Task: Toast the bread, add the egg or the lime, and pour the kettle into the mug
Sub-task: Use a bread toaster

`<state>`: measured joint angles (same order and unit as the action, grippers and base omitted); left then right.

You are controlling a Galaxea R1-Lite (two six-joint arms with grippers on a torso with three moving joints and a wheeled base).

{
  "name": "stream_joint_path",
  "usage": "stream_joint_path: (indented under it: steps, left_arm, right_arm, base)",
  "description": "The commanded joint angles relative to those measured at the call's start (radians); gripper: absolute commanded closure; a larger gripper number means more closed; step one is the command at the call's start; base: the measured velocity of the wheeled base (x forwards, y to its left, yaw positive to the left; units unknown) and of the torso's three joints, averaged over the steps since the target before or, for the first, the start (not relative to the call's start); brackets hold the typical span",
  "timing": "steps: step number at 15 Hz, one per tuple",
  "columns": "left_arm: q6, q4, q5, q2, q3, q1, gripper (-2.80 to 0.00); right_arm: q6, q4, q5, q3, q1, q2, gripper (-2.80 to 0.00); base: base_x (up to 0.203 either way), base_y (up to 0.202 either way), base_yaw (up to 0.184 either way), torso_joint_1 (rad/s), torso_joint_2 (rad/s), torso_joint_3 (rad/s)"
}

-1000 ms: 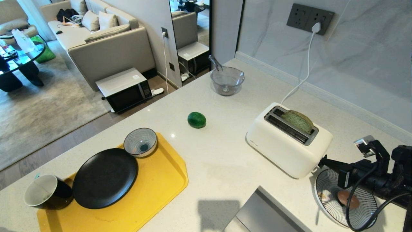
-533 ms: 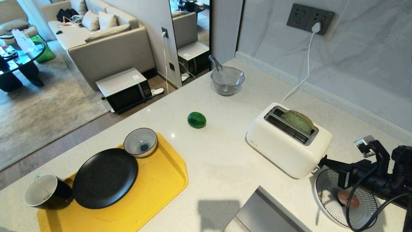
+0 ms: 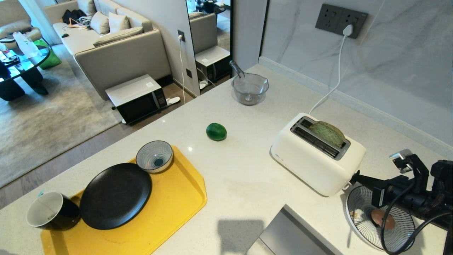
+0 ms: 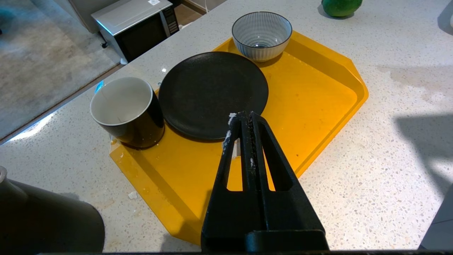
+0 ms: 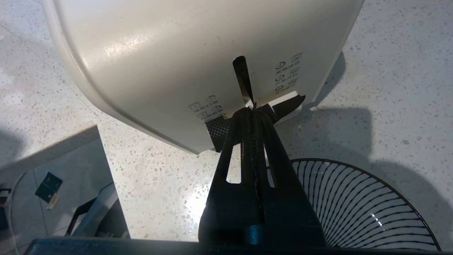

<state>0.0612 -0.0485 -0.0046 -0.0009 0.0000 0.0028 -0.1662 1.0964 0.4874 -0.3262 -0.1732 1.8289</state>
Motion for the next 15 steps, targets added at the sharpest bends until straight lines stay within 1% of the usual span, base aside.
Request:
stream_joint_path:
  steps: [1, 15]
  left_arm:
    - [0.000, -0.001, 0.000, -0.002, 0.017, 0.000, 0.00]
    - [0.000, -0.001, 0.000, -0.002, 0.017, 0.000, 0.00]
  right_arm:
    - [-0.001, 0.007, 0.003, 0.001, 0.000, 0.000, 0.00]
    - [0.001, 0.007, 0.003, 0.015, 0.000, -0.020, 0.00]
  base:
    - [0.000, 0.000, 0.000, 0.000, 0.00, 0.000]
    - [0.000, 0.000, 0.000, 0.000, 0.00, 0.000]
